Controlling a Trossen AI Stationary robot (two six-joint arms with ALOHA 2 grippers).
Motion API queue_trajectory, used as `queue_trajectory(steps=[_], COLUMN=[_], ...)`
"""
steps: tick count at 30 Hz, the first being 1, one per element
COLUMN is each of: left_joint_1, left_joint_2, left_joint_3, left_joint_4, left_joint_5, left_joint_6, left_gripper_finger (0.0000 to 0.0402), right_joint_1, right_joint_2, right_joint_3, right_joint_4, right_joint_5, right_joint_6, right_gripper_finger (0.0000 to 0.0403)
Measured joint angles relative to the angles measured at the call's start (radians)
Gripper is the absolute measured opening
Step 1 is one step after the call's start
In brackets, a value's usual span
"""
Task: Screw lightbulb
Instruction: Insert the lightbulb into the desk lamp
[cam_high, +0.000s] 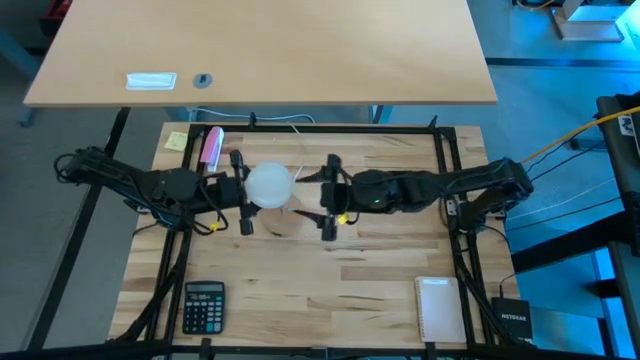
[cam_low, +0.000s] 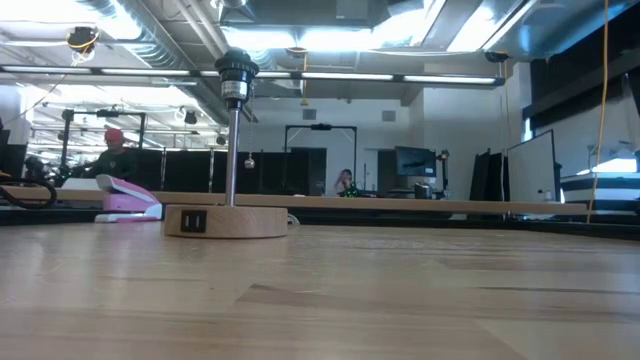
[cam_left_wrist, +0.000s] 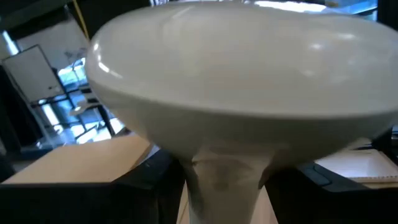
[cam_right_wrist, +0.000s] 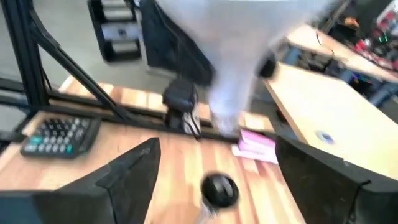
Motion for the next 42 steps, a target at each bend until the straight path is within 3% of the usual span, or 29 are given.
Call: queue_trajectory(steps=[6,11,14,19,24,28,33,42], left_joint_1=[-0.003,0.001,0.017,0.046,0.105,0.135,0.16,0.173], left_joint_2=[-0.02,-0.02,-0.025,-0.037,-0.088,-0.149,-0.173,-0.175], left_joint_3=[0.0,0.0,-0.001,-0.024,-0.131,-0.215,-0.277,-0.295], left_joint_4=[-0.048,-0.04,-0.041,-0.026,0.022,0.14,0.185,0.193], left_joint_5=[-0.045,-0.046,-0.046,-0.049,-0.065,-0.017,0.073,0.098], left_joint_6=[-0.042,-0.05,-0.082,-0.134,-0.202,-0.22,-0.265,-0.28], left_gripper_finger=[0.0173,0.0172,0.0172,0.0172,0.0172,0.0172,0.0172,0.0172], right_joint_1=[-0.003,-0.041,-0.095,-0.184,-0.228,-0.24,-0.239,-0.247], right_joint_2=[-0.07,-0.087,-0.087,-0.086,-0.086,-0.086,-0.072,0.121], right_joint_3=[-0.001,-0.101,-0.246,-0.567,-0.748,-0.766,-0.76,-0.676], right_joint_4=[-0.202,-0.183,0.0,0.49,0.836,0.889,0.9,0.914], right_joint_5=[0.082,0.063,-0.025,-0.195,-0.181,-0.137,-0.172,-0.248], right_joint_6=[0.046,0.055,0.058,0.104,0.174,0.215,0.258,0.261], right_gripper_finger=[0.0311,0.0292,0.028,0.0265,0.026,0.026,0.026,0.026])
